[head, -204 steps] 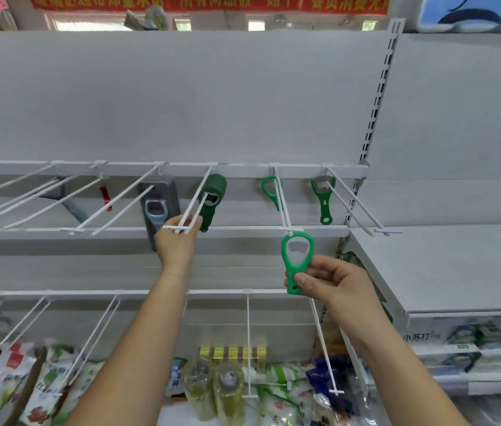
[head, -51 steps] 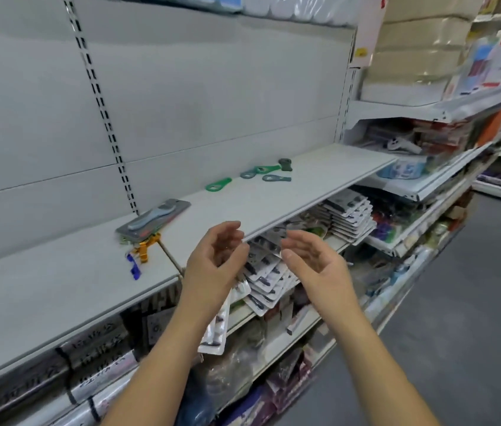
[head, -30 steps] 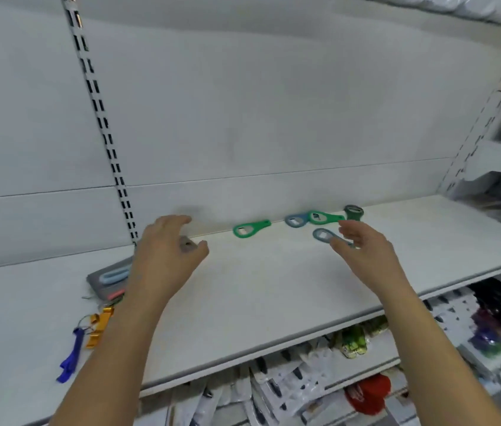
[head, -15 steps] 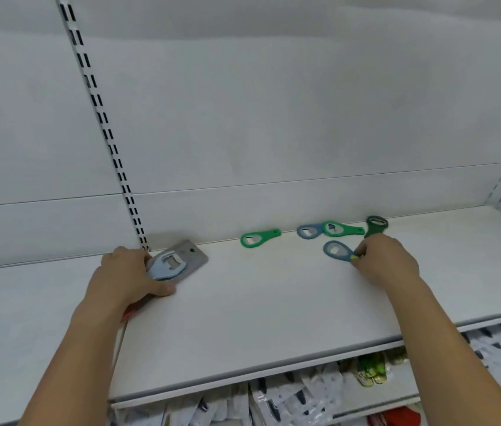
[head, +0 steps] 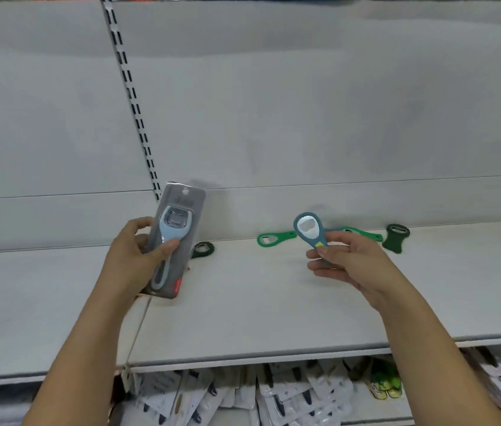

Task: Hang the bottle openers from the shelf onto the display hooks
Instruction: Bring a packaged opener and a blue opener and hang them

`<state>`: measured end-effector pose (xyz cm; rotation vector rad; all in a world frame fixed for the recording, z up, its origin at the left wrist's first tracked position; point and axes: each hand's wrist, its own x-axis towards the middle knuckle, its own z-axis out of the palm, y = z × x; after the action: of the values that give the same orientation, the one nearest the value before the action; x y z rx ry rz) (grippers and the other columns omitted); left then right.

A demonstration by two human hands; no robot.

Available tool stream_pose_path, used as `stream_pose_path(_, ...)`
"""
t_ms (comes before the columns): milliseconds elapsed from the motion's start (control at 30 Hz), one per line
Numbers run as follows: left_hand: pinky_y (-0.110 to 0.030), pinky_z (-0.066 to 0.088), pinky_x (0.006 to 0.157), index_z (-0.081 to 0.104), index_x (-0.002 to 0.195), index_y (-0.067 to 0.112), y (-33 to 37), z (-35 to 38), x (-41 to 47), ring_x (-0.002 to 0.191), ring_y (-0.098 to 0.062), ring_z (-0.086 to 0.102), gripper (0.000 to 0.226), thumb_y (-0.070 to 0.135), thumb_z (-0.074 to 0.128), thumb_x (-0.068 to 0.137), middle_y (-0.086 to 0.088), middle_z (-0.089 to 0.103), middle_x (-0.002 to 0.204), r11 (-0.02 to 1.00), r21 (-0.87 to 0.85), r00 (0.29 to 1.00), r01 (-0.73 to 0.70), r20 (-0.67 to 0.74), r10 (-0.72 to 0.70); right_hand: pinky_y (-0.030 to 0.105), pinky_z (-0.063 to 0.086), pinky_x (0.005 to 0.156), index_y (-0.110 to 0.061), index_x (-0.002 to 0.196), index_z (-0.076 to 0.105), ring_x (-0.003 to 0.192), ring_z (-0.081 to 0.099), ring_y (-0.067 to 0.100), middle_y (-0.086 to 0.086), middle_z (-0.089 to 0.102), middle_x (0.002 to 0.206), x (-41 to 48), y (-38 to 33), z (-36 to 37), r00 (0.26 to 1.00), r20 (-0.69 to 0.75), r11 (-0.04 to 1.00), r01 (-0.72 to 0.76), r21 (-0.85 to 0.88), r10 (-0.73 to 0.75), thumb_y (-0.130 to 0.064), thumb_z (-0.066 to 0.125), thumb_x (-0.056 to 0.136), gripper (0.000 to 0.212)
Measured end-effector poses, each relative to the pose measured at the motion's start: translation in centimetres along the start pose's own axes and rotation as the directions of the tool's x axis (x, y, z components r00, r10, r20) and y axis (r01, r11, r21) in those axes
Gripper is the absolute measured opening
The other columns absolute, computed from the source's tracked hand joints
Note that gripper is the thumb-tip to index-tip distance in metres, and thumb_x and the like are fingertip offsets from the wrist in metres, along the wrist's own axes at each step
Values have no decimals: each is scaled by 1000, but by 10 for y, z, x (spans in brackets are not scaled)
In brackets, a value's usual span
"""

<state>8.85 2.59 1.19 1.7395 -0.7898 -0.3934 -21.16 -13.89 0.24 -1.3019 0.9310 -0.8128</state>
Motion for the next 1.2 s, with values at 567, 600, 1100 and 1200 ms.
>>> stream_pose_path(567,-50,59,85,67,110,17,-75,-180,-128,91,-32,76,34,10,81,79,-9,79,96,947,-288,935,140,-277,-222,28,58,73,1,96,74,81,68,22,13,73,87,-59,30,251,814,580,999,2,52,-32,7,70,84,14)
stream_pose_path(600,-50,59,85,67,110,16,-80,-198,-136,90,-31,76,35,9,81,79,-10,79,95,947,-289,925,139,-302,-228,29,58,73,1,97,73,79,67,22,13,72,85,-66,32,273,793,608,999,0,52,-31,7,70,84,15)
stream_pose_path(1100,-46,61,85,68,110,13,-204,-488,-251,92,-26,76,39,4,84,75,-6,79,99,921,-357,704,155,-614,-357,37,62,79,-3,101,72,77,75,23,17,77,89,-230,75,627,468,881,995,37,-95,67,8,73,82,22)
stream_pose_path(1200,-34,62,74,67,109,13,-223,-529,-268,89,-23,77,36,3,82,78,-5,79,97,923,-360,647,139,-673,-360,44,59,85,-2,102,71,84,74,30,19,76,93,-260,87,679,445,893,995,37,-95,68,6,75,81,23)
